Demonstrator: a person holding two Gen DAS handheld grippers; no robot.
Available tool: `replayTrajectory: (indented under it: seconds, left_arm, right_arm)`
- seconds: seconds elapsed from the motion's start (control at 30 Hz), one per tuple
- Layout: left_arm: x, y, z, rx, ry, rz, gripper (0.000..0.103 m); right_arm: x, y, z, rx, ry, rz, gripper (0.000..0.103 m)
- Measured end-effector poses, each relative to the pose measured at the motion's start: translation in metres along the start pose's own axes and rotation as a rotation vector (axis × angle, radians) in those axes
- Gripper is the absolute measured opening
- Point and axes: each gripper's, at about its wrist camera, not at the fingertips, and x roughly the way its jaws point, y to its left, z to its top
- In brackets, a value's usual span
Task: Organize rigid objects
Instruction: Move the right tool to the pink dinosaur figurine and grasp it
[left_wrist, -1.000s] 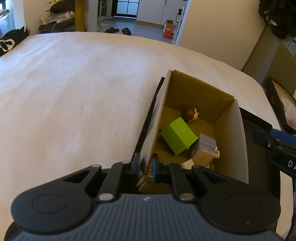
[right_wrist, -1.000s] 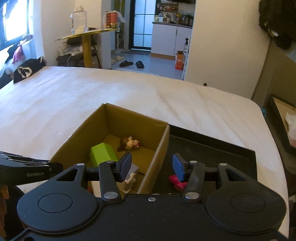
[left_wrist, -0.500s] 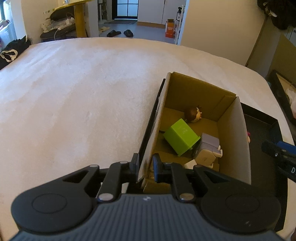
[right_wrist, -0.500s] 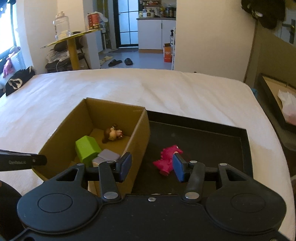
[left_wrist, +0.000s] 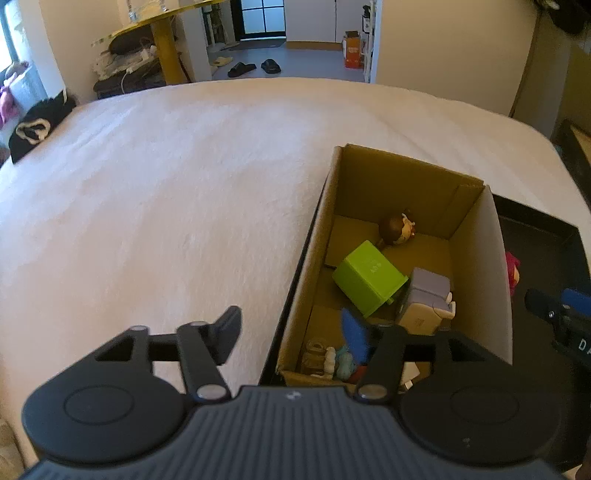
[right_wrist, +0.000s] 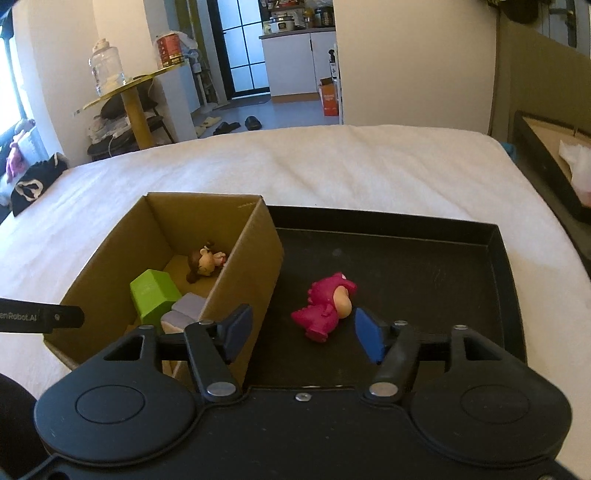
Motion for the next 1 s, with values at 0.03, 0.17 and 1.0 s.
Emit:
replayTrajectory:
  seconds: [0.03,0.17,1.0]
  left_arm:
    - [0.000,-0.004,0.000,0.014,-0.002,0.007,0.069]
    - [0.001,-0.016,0.000,0.046,0.003,0.039,0.078]
    - [0.012,-0.046,0.009,0.153,0.000,0.257,0.083]
  right_arm:
    - [0.002,-0.003,-0.001,0.007,0.001,0.005,0.063]
    - [0.011,-0.015,-0.004,0.045,0.000,0.028,0.069]
    - [0.071,-0.036,-0.017,0.163,0.022,0.123,0.053]
